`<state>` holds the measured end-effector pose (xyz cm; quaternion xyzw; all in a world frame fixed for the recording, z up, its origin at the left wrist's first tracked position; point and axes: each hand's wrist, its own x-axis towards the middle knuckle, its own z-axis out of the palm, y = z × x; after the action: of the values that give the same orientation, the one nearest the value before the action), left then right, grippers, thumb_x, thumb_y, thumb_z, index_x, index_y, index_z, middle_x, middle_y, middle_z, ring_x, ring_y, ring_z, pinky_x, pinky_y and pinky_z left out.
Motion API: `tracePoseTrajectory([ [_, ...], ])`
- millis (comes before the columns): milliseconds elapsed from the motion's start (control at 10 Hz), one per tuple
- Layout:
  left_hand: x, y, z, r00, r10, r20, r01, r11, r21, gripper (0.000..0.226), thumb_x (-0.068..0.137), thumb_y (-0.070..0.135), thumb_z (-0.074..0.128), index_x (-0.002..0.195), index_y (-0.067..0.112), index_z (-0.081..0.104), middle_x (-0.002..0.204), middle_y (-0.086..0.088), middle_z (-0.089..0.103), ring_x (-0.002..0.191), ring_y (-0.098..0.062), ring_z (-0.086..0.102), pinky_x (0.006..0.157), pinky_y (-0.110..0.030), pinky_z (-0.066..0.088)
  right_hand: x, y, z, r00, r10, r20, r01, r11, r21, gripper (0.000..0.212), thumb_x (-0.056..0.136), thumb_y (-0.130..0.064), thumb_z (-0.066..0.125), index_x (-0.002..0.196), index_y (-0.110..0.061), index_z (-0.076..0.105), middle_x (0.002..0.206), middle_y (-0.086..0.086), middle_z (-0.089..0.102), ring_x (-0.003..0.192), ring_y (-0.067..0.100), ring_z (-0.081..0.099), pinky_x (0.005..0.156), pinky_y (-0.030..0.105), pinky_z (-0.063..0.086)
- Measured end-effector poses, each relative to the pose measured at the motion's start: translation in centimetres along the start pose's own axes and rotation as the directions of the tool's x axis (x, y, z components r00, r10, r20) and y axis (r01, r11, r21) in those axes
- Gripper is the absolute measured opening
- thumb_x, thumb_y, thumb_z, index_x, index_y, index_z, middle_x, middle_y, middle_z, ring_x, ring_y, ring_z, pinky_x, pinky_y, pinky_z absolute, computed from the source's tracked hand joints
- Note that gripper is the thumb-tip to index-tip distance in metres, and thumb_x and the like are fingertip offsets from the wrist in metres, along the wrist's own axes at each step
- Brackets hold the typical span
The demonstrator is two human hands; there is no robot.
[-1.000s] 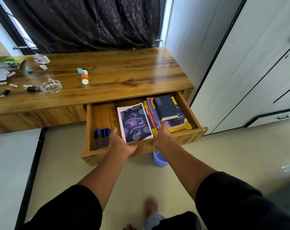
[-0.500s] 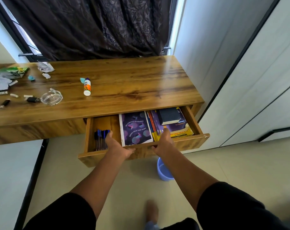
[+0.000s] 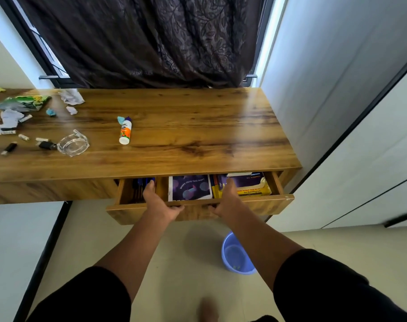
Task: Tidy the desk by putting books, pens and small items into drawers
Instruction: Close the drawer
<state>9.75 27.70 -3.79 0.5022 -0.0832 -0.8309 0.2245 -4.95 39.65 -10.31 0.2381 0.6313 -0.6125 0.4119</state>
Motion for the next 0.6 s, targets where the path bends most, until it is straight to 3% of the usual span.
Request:
tracePoseTrajectory([
  [100, 0.8, 0.5, 1.1, 1.000, 0.010, -0.019, -0.011, 1.000, -0.023, 0.090, 0.084, 0.059, 0.066, 0.155, 0.019, 0.027, 0.159, -0.026, 0.030, 0.147, -0.053, 0.027, 0.118, -0.070, 0.023, -3.8, -1.6, 0.7, 0.979, -0.106, 0.171, 0.105, 0.994, 0.013, 0.068, 0.091, -0.060, 0.053, 0.149, -0.027, 0.039, 0.146, 0.006, 0.046, 0.128, 0.035, 0.053, 0.085, 0.052, 0.057],
  [200, 2.0, 0.8, 1.9, 1.000, 0.014, -0.012, -0.015, 0.998, -0.059, 0.093, 0.084, 0.059, 0.066, 0.157, 0.017, 0.024, 0.161, -0.027, 0.026, 0.148, -0.052, 0.024, 0.120, -0.068, 0.022, -4.2, -2.7, 0.6, 0.963, -0.153, 0.221, 0.151, 0.988, 0.025, 0.050, 0.110, -0.027, 0.039, 0.158, -0.025, 0.025, 0.160, 0.011, 0.031, 0.139, 0.038, 0.043, 0.071, 0.038, 0.060],
  [300, 2.6, 1.3, 2.5, 1.000, 0.026, 0.000, -0.026, 0.997, -0.071, 0.093, 0.085, 0.058, 0.066, 0.157, 0.018, 0.023, 0.161, -0.024, 0.027, 0.150, -0.050, 0.022, 0.120, -0.068, 0.020, -4.5, -3.8, 0.5, 0.967, -0.122, 0.223, 0.118, 0.992, 0.034, 0.049, 0.112, -0.025, 0.036, 0.159, -0.023, 0.023, 0.163, 0.010, 0.027, 0.142, 0.034, 0.040, 0.071, 0.035, 0.057],
  [400, 3.5, 1.9, 3.6, 1.000, 0.006, -0.006, -0.007, 0.995, -0.095, 0.089, 0.086, 0.056, 0.067, 0.156, 0.016, 0.027, 0.157, -0.023, 0.033, 0.149, -0.049, 0.025, 0.121, -0.067, 0.019, -2.4, -4.9, 1.7, 0.982, -0.100, 0.163, 0.078, 0.988, 0.136, 0.057, 0.106, -0.043, 0.046, 0.156, -0.023, 0.031, 0.158, 0.010, 0.035, 0.139, 0.036, 0.044, 0.074, 0.040, 0.060],
  [500, 4.0, 2.7, 4.4, 1.000, -0.006, 0.010, 0.007, 0.995, -0.104, 0.096, 0.084, 0.054, 0.070, 0.159, 0.017, 0.022, 0.157, -0.022, 0.030, 0.149, -0.050, 0.024, 0.120, -0.068, 0.020, -1.2, -6.2, 2.2, 0.997, 0.061, 0.044, -0.069, 0.973, 0.218, 0.065, 0.090, -0.049, 0.067, 0.142, -0.021, 0.042, 0.139, 0.014, 0.044, 0.128, 0.041, 0.047, 0.095, 0.056, 0.056],
  [600, 4.9, 3.1, 5.1, 1.000, -0.005, 0.004, 0.005, 0.995, -0.099, 0.095, 0.083, 0.056, 0.071, 0.157, 0.018, 0.025, 0.154, -0.022, 0.033, 0.146, -0.049, 0.028, 0.119, -0.069, 0.022, -1.2, -6.0, 1.6, 0.984, -0.130, 0.117, 0.128, 0.991, 0.025, 0.059, 0.101, -0.031, 0.053, 0.154, -0.020, 0.031, 0.152, 0.017, 0.035, 0.137, 0.041, 0.043, 0.101, 0.054, 0.053],
])
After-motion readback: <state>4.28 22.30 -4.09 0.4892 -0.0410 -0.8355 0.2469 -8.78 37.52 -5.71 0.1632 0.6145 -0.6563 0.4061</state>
